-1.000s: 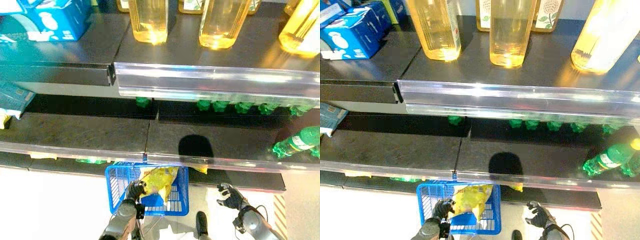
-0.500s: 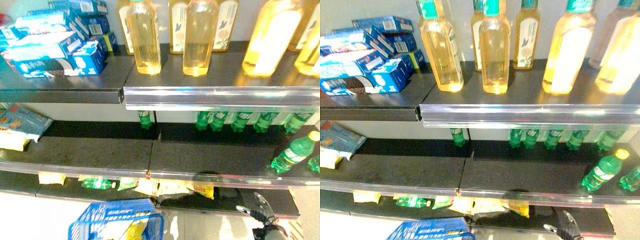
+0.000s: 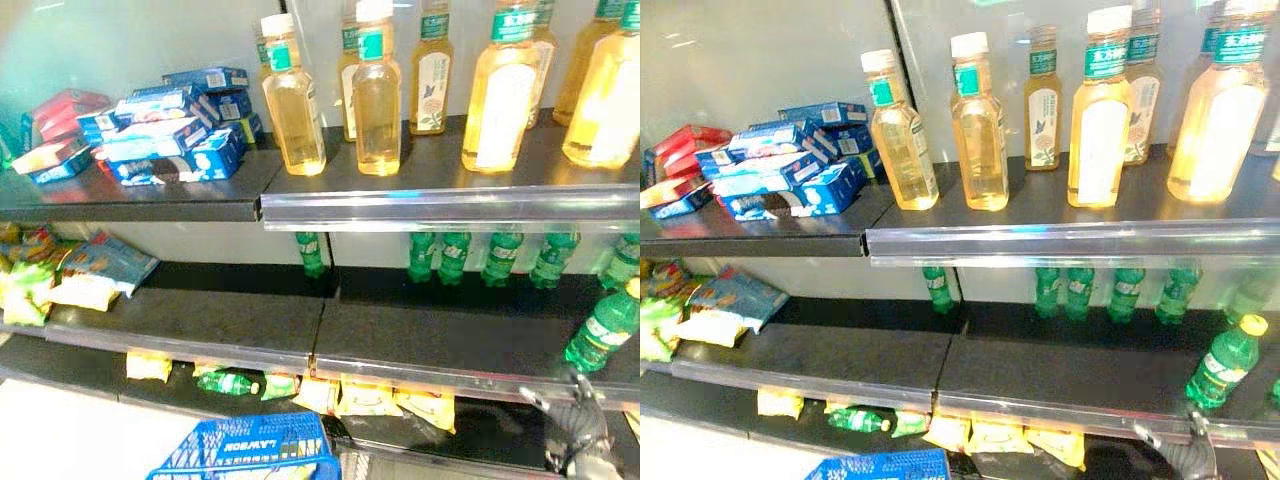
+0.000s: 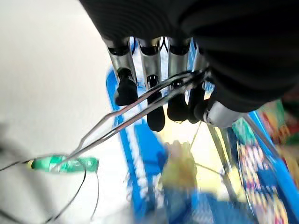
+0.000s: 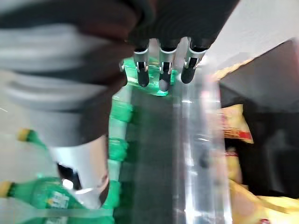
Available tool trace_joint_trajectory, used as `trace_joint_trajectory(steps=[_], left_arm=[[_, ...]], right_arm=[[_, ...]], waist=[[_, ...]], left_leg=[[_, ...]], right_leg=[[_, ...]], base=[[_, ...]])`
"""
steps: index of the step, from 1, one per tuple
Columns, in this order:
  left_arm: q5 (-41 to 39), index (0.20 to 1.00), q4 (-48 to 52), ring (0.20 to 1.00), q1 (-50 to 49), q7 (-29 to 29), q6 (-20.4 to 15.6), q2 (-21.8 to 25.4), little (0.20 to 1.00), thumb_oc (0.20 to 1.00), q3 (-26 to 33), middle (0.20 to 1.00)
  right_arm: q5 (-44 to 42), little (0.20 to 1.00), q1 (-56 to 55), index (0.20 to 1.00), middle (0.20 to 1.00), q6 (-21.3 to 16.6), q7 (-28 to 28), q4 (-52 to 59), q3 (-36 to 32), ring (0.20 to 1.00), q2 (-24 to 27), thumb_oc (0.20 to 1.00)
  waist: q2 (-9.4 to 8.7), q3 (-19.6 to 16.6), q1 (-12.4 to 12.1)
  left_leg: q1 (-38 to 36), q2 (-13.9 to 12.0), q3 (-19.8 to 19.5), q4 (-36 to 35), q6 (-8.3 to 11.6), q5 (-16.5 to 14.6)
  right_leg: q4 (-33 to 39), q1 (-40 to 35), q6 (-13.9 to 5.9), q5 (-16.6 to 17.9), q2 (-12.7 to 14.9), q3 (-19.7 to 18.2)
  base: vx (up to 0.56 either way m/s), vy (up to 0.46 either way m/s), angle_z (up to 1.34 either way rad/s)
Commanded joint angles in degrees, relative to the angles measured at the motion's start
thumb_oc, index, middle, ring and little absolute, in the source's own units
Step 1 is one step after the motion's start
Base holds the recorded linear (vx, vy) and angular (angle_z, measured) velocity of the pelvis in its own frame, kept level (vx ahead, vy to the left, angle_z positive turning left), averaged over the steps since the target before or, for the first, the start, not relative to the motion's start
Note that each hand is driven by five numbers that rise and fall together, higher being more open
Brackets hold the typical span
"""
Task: Pick up the snacks into the basket
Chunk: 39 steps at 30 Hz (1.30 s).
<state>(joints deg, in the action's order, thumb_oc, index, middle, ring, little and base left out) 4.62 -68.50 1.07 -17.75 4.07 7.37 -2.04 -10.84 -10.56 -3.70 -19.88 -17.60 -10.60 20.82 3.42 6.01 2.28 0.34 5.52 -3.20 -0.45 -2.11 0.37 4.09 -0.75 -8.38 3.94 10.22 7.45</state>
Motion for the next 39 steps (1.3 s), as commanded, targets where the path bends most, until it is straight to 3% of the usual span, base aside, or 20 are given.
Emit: trace_joint_trajectory(steps=[1,3,6,8,10,12,13,15,17,20,21,23,25,29,33,34,35,36,37,39], left_arm=[[-1.76,0.200,-4.03,0.200,1.58,0.11,0.40,-2.61,0.200,0.200,-2.25,0.200],[-1.16,0.200,-4.07,0.200,1.42,0.42,0.46,-2.39,0.200,0.200,-2.57,0.200],[0.70,0.200,-3.72,0.200,0.68,1.36,0.95,-0.67,0.200,0.200,-2.64,0.200],[2.62,0.200,-4.37,0.200,1.19,2.28,1.27,1.55,0.200,0.200,-2.89,0.200],[2.46,0.200,-4.82,0.200,1.02,2.02,1.58,2.13,0.200,0.200,-2.16,0.200],[1.90,0.200,-5.77,0.200,0.95,1.20,1.68,2.79,0.200,0.200,-0.62,0.200],[1.90,0.200,-5.81,0.200,1.01,1.19,1.66,2.76,0.200,0.200,-0.66,0.200],[1.89,0.200,-6.18,0.200,1.11,0.97,1.69,2.80,0.200,0.200,-0.61,0.200],[1.25,0.200,-6.34,0.200,0.92,0.91,1.87,3.45,0.200,0.200,0.64,0.200],[1.73,0.200,-6.43,0.200,1.02,0.80,1.94,4.30,0.200,0.200,1.09,0.200],[1.51,0.200,-6.14,0.200,1.36,0.69,1.88,4.69,0.200,0.200,0.97,0.200],[1.31,0.200,-5.97,0.200,1.65,0.67,1.76,4.97,0.200,0.200,0.83,0.200],[0.88,0.200,-5.42,0.200,2.35,0.48,1.61,4.45,0.200,0.200,0.52,0.200],[-0.45,0.200,-4.38,0.200,2.80,0.55,1.09,2.79,0.200,0.200,-0.77,0.200],[-1.28,0.200,-1.50,0.200,4.11,0.47,0.57,-0.61,0.200,0.200,-3.64,0.200],[-1.34,0.200,-0.05,0.200,4.66,0.24,0.32,-2.29,0.200,0.200,-5.18,0.200],[-1.35,0.200,-0.02,0.200,4.65,0.21,0.35,-2.35,0.200,0.200,-5.23,0.200],[-1.17,0.200,1.38,0.200,5.48,0.48,0.39,-3.47,0.200,0.200,-6.50,0.200],[-0.82,0.200,1.53,0.200,5.49,0.85,0.40,-3.82,0.200,0.200,-7.11,0.200],[-0.50,0.200,1.39,0.200,5.25,1.00,0.37,-4.14,0.200,0.200,-7.30,0.200]], right_arm=[[-1.32,1.000,3.94,1.000,1.000,-2.13,-2.14,-2.99,-4.01,1.000,-0.02,1.000],[-1.52,1.000,3.80,1.000,1.000,-1.91,-2.21,-4.25,-4.15,1.000,-0.19,1.000],[-1.92,1.000,4.08,1.000,1.000,-1.40,-2.29,-5.25,-4.43,1.000,-0.90,1.000],[-2.53,1.000,4.12,1.000,1.000,-1.81,-2.18,-6.83,-4.45,1.000,-1.79,1.000],[-2.21,1.000,4.18,1.000,1.000,-1.81,-2.23,-6.35,-4.44,1.000,-1.91,1.000],[-2.16,1.000,5.19,1.000,1.000,-1.73,-3.01,-6.26,-6.12,1.000,-2.10,1.000],[-2.16,1.000,5.23,1.000,1.000,-1.73,-3.01,-6.29,-6.18,1.000,-2.07,1.000],[-1.43,1.000,6.10,1.000,1.000,-1.39,-3.85,-6.75,-6.87,1.000,-1.96,1.000],[-0.43,1.000,6.25,1.000,1.000,-0.75,-4.46,-5.13,-6.95,1.000,-2.15,1.000],[-0.32,1.000,5.49,1.000,1.000,-0.34,-3.80,-4.83,-7.05,1.000,-2.65,1.000],[-0.11,1.000,4.73,1.000,1.000,-0.13,-3.75,-3.62,-7.15,1.000,-2.94,1.000],[0.16,1.000,4.01,1.000,1.000,-0.05,-3.48,-3.18,-6.96,1.000,-3.21,1.000],[1.17,1.000,3.04,1.000,1.000,0.72,-2.21,-1.91,-6.56,1.000,-2.80,1.000],[1.90,1.000,2.49,1.000,1.000,1.41,-0.77,1.11,-6.09,1.000,-1.92,1.000],[2.20,1.000,0.68,1.000,1.000,0.96,0.33,5.56,-5.23,1.000,-0.96,1.000],[1.60,1.000,-0.03,1.000,1.000,0.55,0.36,6.70,-5.32,1.000,-0.92,1.000],[1.60,1.000,-0.08,1.000,1.000,0.57,0.37,6.76,-5.37,1.000,-0.89,1.000],[0.83,1.000,-0.56,1.000,1.000,0.12,-0.12,7.59,-6.06,1.000,-1.03,1.000],[0.68,1.000,-0.82,1.000,1.000,0.10,-0.10,7.81,-6.06,1.000,-1.04,1.000],[0.70,1.000,-1.10,1.000,1.000,0.17,0.38,7.89,-5.66,1.000,-0.87,1.000]], waist=[[-2.17,-0.26,-0.63],[-2.65,-0.98,-0.67],[-4.99,-1.56,-0.87],[-6.67,-0.30,-0.64],[-6.95,-0.29,-1.03],[-6.24,-0.52,-2.92],[-6.19,-0.42,-2.98],[-5.89,-0.56,-3.26],[-6.11,-0.52,-2.90],[-7.06,-0.54,-2.64],[-7.84,-0.66,-1.86],[-8.31,-0.75,-1.60],[-8.71,-1.91,-1.61],[-6.82,-2.03,-0.72],[-3.92,-0.57,0.64],[-2.83,0.31,1.11],[-2.75,0.31,1.21],[-2.60,1.29,2.11],[-2.60,1.48,2.56],[-2.27,1.29,2.60]], left_leg=[[-0.78,0.94,4.92,-1.28,3.37,0.50],[-1.43,0.52,4.84,-2.62,3.50,0.94],[-2.69,-0.73,5.64,-4.55,2.81,1.13],[-3.13,-2.18,5.09,-4.55,2.34,1.36],[-3.08,-2.63,4.77,-4.55,2.31,1.32],[-2.61,-4.58,4.98,-4.55,2.71,0.73],[-2.75,-4.57,4.99,-4.55,2.68,0.62],[-3.12,-5.35,5.18,-4.55,3.02,-0.33],[-4.78,-6.41,4.78,-4.55,3.60,-1.45],[-5.92,-7.02,4.69,-4.55,4.39,-2.24],[-6.70,-7.56,3.91,-4.55,5.02,-2.66],[-7.33,-8.11,3.64,-4.55,5.52,-2.86],[-7.91,-9.15,3.84,-4.55,6.57,-3.26],[-7.46,-12.14,3.75,-4.49,7.86,-2.11],[-4.13,-15.14,2.77,-4.02,10.17,2.21],[-2.46,-15.67,3.27,-4.15,11.19,4.99],[-2.42,-15.69,3.12,-4.16,11.23,5.04],[-0.63,-15.90,7.93,-3.63,10.57,6.92],[-0.46,-15.43,9.89,-3.37,9.99,6.85],[-0.72,-14.58,10.10,-3.40,9.48,5.99]], right_leg=[[-1.48,0.74,2.82,-2.38,-9.54,3.16],[-2.03,0.61,2.61,-2.71,-9.37,3.46],[-6.67,1.37,2.40,-4.38,-9.50,4.30],[-12.73,3.35,1.10,-6.23,-11.04,1.38],[-12.95,3.55,0.91,-6.62,-10.21,0.87],[-10.63,2.78,0.13,-4.27,-3.39,3.27],[-10.46,2.56,0.05,-4.24,-3.39,3.28],[-8.84,2.86,-1.30,-0.48,0.61,3.62],[-6.87,4.62,-3.24,4.60,4.60,0.66],[-4.81,4.89,-4.54,6.93,6.40,-1.06],[-5.06,5.18,-5.25,7.46,6.67,-4.44],[-5.97,5.56,-5.52,7.39,6.62,-5.88],[-4.92,3.59,-5.89,3.52,6.21,-3.75],[-6.01,3.19,-3.73,-1.03,3.47,-2.19],[-5.00,1.81,-1.42,-3.55,-0.17,-0.20],[-3.17,0.78,-0.87,-3.93,-1.08,0.66],[-3.00,0.66,-0.84,-3.86,-1.11,0.82],[-2.27,-0.28,-0.36,-4.00,-0.98,2.35],[-1.94,-0.59,0.12,-3.91,-1.35,2.82],[-1.51,-0.73,0.22,-3.94,-1.87,2.82]], base=[[0.00,0.036,0.27],[0.06,0.032,0.38],[0.04,0.025,0.19],[-0.01,-0.031,-0.17],[0.00,-0.073,-0.02],[-0.02,-0.128,0.12],[0.01,-0.074,-0.09],[0.06,-0.101,-0.18],[0.12,-0.160,-0.13],[0.09,-0.205,-0.11],[0.08,-0.235,0.21],[0.07,-0.230,0.31],[0.08,-0.325,-0.03],[0.00,-0.256,0.20],[-0.12,-0.301,0.13],[-0.13,-0.146,0.23],[-0.19,-0.192,0.28],[-0.15,-0.145,0.39],[-0.15,-0.142,0.50],[-0.05,-0.076,0.42]])
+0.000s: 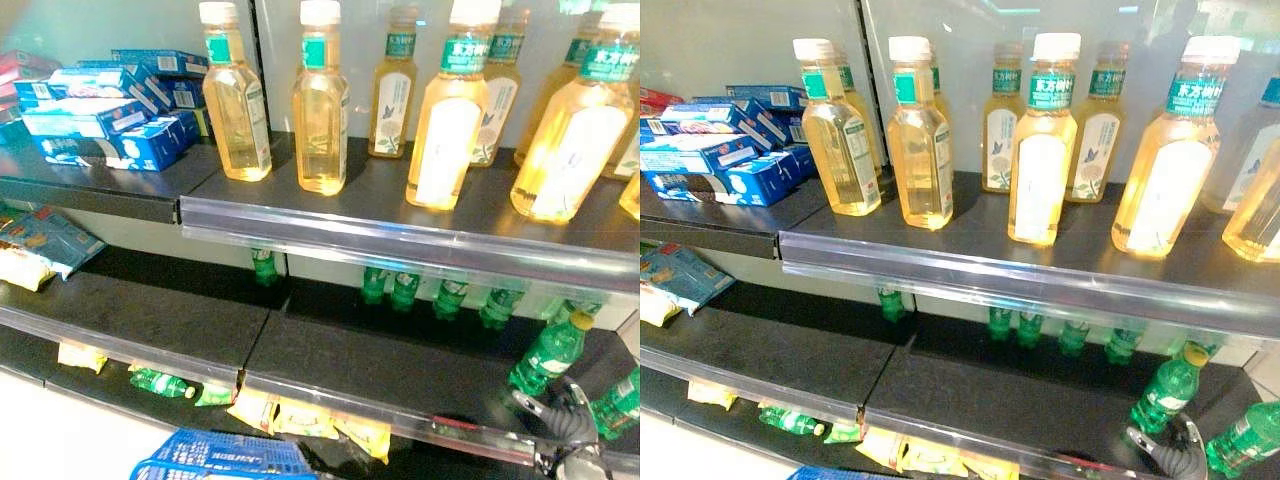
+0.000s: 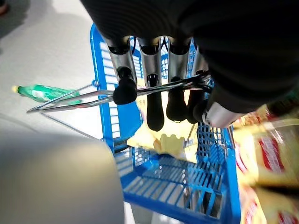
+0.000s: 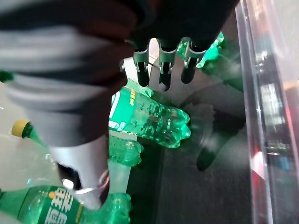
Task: Pick up the snacks into the basket
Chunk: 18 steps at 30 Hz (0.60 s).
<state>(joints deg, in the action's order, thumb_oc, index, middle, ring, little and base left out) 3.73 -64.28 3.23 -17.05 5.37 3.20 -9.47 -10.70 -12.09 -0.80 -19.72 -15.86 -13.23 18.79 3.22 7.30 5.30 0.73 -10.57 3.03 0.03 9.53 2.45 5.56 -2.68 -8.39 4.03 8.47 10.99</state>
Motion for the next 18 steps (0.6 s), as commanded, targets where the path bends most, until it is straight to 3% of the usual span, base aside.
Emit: trace_joint_trajectory(steps=[1,3,18], left_arm=[[0.28,0.200,-3.72,0.200,2.86,0.15,-0.99,-0.47,0.200,0.200,-0.25,0.200],[0.13,0.200,-4.36,0.200,2.78,0.23,-0.88,-0.64,0.200,0.200,0.08,0.200],[-0.69,0.200,-7.63,0.200,0.39,0.07,-0.88,1.47,0.200,0.200,4.19,0.200]], right_arm=[[0.70,1.000,0.69,1.000,1.000,-2.99,1.22,5.76,-1.56,1.000,1.61,1.000],[1.75,1.000,0.38,1.000,1.000,-2.55,1.82,5.87,-1.76,1.000,1.92,1.000],[2.03,1.000,-1.29,1.000,1.000,-1.91,0.18,2.20,-4.45,1.000,-0.38,1.000]], waist=[[-1.70,0.19,-1.18],[-1.81,-0.43,-0.75],[-1.47,-2.52,0.24]], left_leg=[[-1.00,5.15,-1.13,-2.34,-3.17,1.66],[-0.81,6.73,-2.14,-2.15,-3.92,0.48],[-5.28,7.12,2.38,-5.03,-4.90,-1.63]], right_leg=[[-3.04,1.54,0.45,-3.72,-0.63,-2.15],[-2.54,1.73,0.47,-2.96,-0.62,-2.89],[-0.86,0.93,-0.54,-1.61,0.63,-6.29]], base=[[-0.04,-0.062,0.10],[0.01,-0.011,-0.40],[0.03,0.034,-0.16]])
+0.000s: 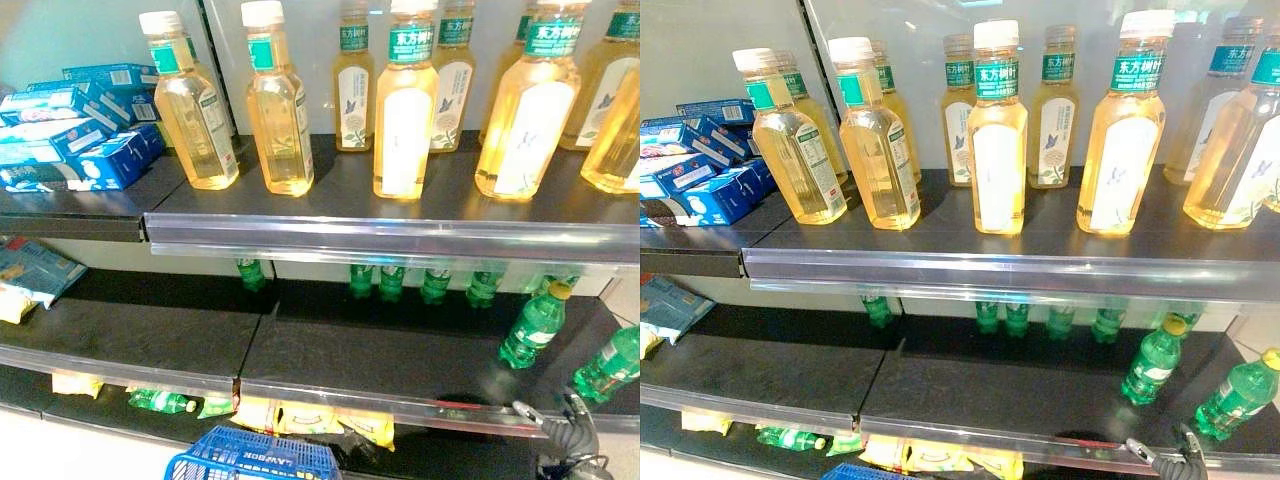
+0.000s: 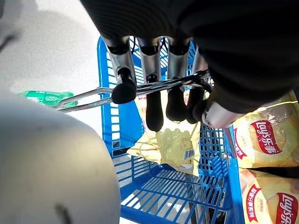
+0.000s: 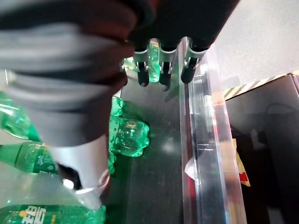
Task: Pick up the snacks into the basket
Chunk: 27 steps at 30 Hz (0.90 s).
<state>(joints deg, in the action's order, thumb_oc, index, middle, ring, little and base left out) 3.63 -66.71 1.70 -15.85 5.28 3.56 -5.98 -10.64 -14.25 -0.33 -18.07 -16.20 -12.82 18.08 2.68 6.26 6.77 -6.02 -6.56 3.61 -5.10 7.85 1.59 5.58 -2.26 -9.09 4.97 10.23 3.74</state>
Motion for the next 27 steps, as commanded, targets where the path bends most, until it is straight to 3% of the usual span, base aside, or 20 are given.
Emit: trace_joint_trajectory(steps=[1,12,19,27], left_arm=[[-0.70,0.200,-5.09,0.200,1.76,-1.16,-0.68,1.14,0.200,0.200,0.82,0.200],[0.81,0.200,-3.36,0.200,0.33,0.25,-0.74,0.25,0.200,0.200,-1.41,0.200],[3.79,0.200,-1.27,0.200,1.73,0.86,-1.27,0.08,0.200,0.200,-7.01,0.200],[3.93,0.200,0.43,0.200,3.53,-0.08,-1.48,1.06,0.200,0.200,-10.19,0.200]], right_arm=[[2.08,1.000,0.87,1.000,1.000,-2.27,-1.74,2.59,-5.04,1.000,0.36,1.000],[4.36,1.000,5.76,1.000,1.000,-0.83,-5.08,-1.65,-9.65,1.000,7.10,1.000],[4.03,1.000,14.79,1.000,1.000,-1.06,-4.53,-3.79,-5.07,1.000,13.72,1.000],[2.45,1.000,25.07,1.000,1.000,-0.37,-5.60,-8.73,0.48,1.000,18.13,1.000]], waist=[[-0.84,-1.46,-1.19],[1.80,0.02,-0.58],[3.43,2.07,-1.69],[3.91,6.29,-3.51]], left_leg=[[1.38,3.09,1.85,0.10,-3.21,-0.82],[2.58,3.09,2.43,0.10,-3.06,-0.66],[5.60,3.12,2.31,0.10,-2.84,0.55],[8.96,3.38,1.42,0.40,-2.59,1.98]], right_leg=[[-0.87,0.52,0.14,-2.56,-1.08,0.84],[-0.63,2.84,-0.32,-1.93,-0.69,-0.28],[-0.58,6.10,-0.68,-0.68,-0.03,-0.38],[-0.77,9.06,-0.66,0.66,0.46,0.35]], base=[[0.02,0.006,-0.13],[-0.02,-0.003,-0.07],[-0.06,0.002,-0.06],[-0.07,-0.017,0.05]])
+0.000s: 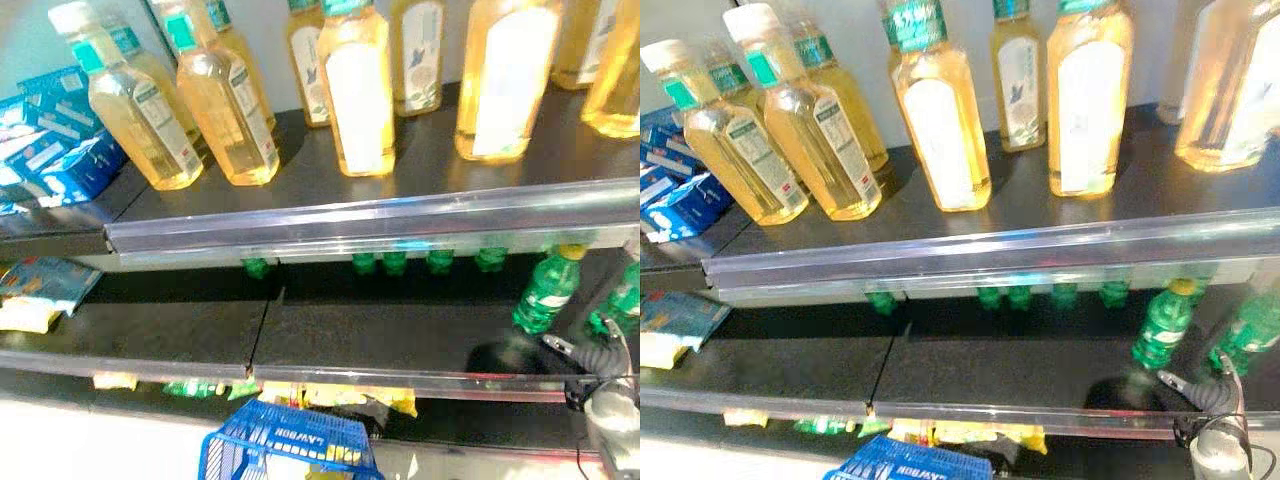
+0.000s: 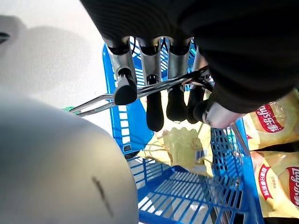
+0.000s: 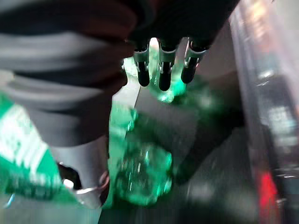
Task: Pick up the snacks into the basket
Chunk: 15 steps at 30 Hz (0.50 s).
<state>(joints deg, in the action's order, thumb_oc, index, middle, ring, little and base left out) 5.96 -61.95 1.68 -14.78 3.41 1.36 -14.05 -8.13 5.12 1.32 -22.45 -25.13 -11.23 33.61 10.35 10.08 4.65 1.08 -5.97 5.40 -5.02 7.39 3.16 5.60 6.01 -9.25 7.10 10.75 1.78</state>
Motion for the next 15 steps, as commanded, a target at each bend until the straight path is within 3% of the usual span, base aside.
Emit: trace_joint_trajectory(steps=[1,15], left_arm=[[1.63,0.200,-4.32,0.200,4.09,-1.38,0.42,3.27,0.200,0.200,-2.88,0.200],[1.66,0.200,-3.69,0.200,4.89,-2.46,0.31,3.40,0.200,0.200,-3.79,0.200]], right_arm=[[-0.39,1.000,7.91,1.000,1.000,-1.85,-1.32,-0.61,-0.01,1.000,3.43,1.000],[0.66,1.000,13.21,1.000,1.000,-1.94,-0.94,0.95,3.38,1.000,3.92,1.000]], waist=[[-3.78,3.43,-1.77],[-4.03,5.09,-3.06]], left_leg=[[2.45,2.85,-0.44,0.50,-2.15,0.67],[3.09,2.75,-1.08,0.74,-1.86,0.79]], right_leg=[[-0.88,1.37,-0.49,-1.25,-0.08,2.19],[-0.87,1.50,-0.09,-1.68,-0.18,2.44]], base=[[-0.03,-0.004,0.11],[0.00,-0.003,0.02]])
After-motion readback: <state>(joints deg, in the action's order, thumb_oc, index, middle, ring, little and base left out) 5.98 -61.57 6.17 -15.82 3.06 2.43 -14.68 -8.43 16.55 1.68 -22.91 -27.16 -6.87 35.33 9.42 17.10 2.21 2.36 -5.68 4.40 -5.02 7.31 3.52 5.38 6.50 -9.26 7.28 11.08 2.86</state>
